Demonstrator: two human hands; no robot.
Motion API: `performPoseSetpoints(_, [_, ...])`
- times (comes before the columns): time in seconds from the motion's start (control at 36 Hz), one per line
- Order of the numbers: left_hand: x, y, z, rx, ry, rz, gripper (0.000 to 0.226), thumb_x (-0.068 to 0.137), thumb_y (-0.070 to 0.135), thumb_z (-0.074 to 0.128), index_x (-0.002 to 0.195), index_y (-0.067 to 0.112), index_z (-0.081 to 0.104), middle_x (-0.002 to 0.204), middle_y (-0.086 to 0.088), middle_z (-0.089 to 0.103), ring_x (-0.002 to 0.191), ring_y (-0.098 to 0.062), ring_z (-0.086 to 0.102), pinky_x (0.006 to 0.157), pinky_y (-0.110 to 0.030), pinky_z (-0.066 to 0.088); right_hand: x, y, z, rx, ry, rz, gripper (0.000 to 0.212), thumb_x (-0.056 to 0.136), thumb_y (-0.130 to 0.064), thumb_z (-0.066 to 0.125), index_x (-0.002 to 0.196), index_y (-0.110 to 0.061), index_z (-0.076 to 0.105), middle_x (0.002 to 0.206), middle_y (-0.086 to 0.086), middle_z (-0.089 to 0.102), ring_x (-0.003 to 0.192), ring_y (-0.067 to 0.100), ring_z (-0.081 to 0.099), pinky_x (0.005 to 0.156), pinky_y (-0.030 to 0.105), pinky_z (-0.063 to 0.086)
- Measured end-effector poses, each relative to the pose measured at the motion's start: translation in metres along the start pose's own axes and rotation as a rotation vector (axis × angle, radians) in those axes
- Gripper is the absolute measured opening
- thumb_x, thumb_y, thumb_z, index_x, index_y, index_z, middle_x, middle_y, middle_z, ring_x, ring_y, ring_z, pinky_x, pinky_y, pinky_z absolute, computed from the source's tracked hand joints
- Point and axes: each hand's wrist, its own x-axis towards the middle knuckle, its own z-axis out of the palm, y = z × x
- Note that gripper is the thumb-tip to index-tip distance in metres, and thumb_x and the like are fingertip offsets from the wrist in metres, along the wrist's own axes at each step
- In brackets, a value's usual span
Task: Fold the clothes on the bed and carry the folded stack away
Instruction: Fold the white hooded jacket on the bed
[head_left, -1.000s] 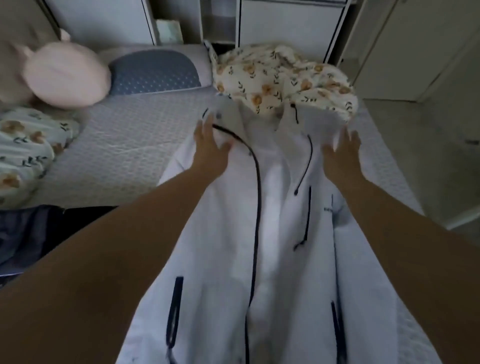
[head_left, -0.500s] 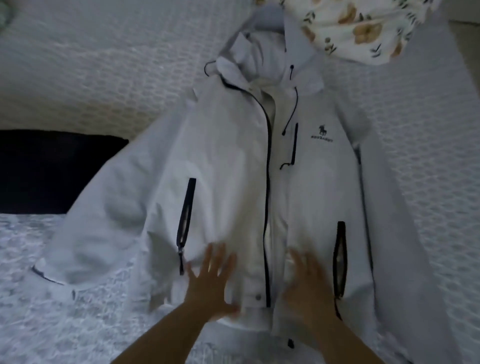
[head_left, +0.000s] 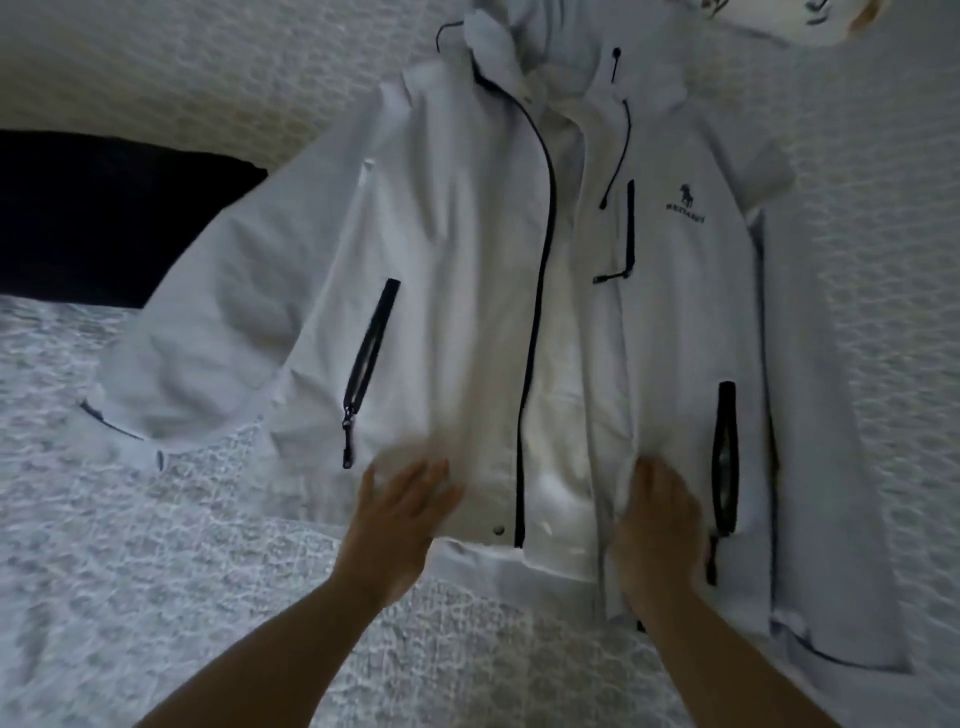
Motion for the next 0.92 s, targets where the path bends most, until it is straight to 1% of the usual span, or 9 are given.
performPoseSetpoints(0.08, [-0.018,0.009,0.010,-0.054,-0.038,0.038,0.080,0.036,0.014,0.089,0.113,0.027,0.071,0.127,-0.003,0.062,0.111,-0.024,0.063,0.085,-0.061,0.047,-0.016,-0.029,0.013,0.343,0.105,-0.171,0.049,0.090,-0.018,0.057,0.137,-0.013,0.045,0.135,0.011,0.047,0.125,0.029,0.044,0.101,0.037,0.036])
performPoseSetpoints(0.14, [-0.030,0.018,0.012,-0.070,-0.173,0.030,0.071,0.049,0.026,0.088,0.117,0.032,0.068,0.134,-0.002,0.058,0.118,-0.024,0.059,0.090,-0.058,0.045,-0.028,-0.053,0.022,0.467,-0.028,-0.200,0.038,0.096,-0.029,0.049,0.133,-0.019,0.049,0.131,0.005,0.049,0.122,0.022,0.047,0.097,0.031,0.037])
performPoseSetpoints(0.25, [-0.042,0.024,0.022,-0.105,-0.378,0.058,0.063,0.089,0.064,0.033,0.147,0.041,0.023,0.155,0.010,-0.017,0.145,-0.022,-0.015,0.109,-0.055,-0.020,-0.037,-0.083,0.035,0.627,-0.217,0.020,0.042,0.093,-0.040,0.051,0.128,-0.016,0.048,0.127,0.004,0.048,0.112,0.023,0.056,0.088,0.032,0.044])
performPoseSetpoints(0.28, [-0.043,0.020,0.020,-0.145,-0.333,0.011,0.063,0.090,0.066,0.026,0.148,0.041,0.020,0.155,0.014,-0.017,0.145,-0.018,-0.018,0.108,-0.051,-0.025,-0.036,-0.087,0.036,0.685,-0.211,0.091,0.044,0.091,-0.040,0.055,0.125,-0.012,0.049,0.124,0.007,0.051,0.109,0.026,0.057,0.086,0.032,0.045])
performPoseSetpoints(0.39, [-0.039,-0.018,0.000,-0.259,0.267,-0.324,0.048,0.084,0.039,0.067,0.129,0.026,0.057,0.141,-0.005,0.048,0.133,-0.029,0.041,0.110,-0.058,0.027,-0.025,-0.090,0.033,0.731,-0.067,0.223,0.034,0.089,-0.037,0.061,0.095,-0.003,0.060,0.087,0.010,0.061,0.079,0.026,0.061,0.061,0.027,0.039])
performPoseSetpoints(0.47, [-0.030,-0.063,-0.011,-0.436,0.549,-0.709,0.044,0.086,0.023,0.067,0.126,0.011,0.056,0.130,-0.013,0.053,0.116,-0.033,0.051,0.100,-0.054,0.040,-0.014,-0.089,0.034,0.693,-0.140,0.202,0.046,0.091,-0.037,0.057,0.054,-0.011,0.046,0.050,0.004,0.044,0.044,0.015,0.043,0.042,0.026,0.028])
performPoseSetpoints(0.56, [-0.017,-0.108,-0.009,-0.680,0.360,-0.894,0.040,0.093,0.031,0.057,0.130,0.015,0.052,0.131,-0.009,0.053,0.113,-0.030,0.055,0.092,-0.045,0.046,-0.009,-0.089,0.035,0.624,-0.185,0.180,0.043,0.093,-0.033,0.053,0.057,-0.012,0.042,0.053,0.003,0.042,0.046,0.015,0.041,0.042,0.025,0.026])
performPoseSetpoints(0.72, [-0.001,-0.132,-0.007,-0.638,-0.087,-0.615,0.029,0.091,0.042,0.056,0.109,0.020,0.059,0.102,0.001,0.064,0.085,-0.018,0.061,0.075,-0.033,0.048,-0.008,-0.074,0.031,0.573,-0.095,0.203,0.031,0.096,-0.031,0.048,0.076,-0.009,0.060,0.067,0.009,0.060,0.056,0.023,0.060,0.052,0.027,0.043])
performPoseSetpoints(0.92, [-0.007,-0.090,-0.006,-0.519,0.089,-0.604,0.033,0.101,0.032,0.034,0.071,0.021,0.041,0.069,0.004,0.051,0.066,-0.021,0.055,0.062,-0.031,0.045,-0.006,-0.064,0.027,0.513,-0.063,0.278,0.031,0.097,-0.025,0.049,0.104,0.001,0.065,0.091,0.020,0.065,0.076,0.033,0.060,0.063,0.036,0.049])
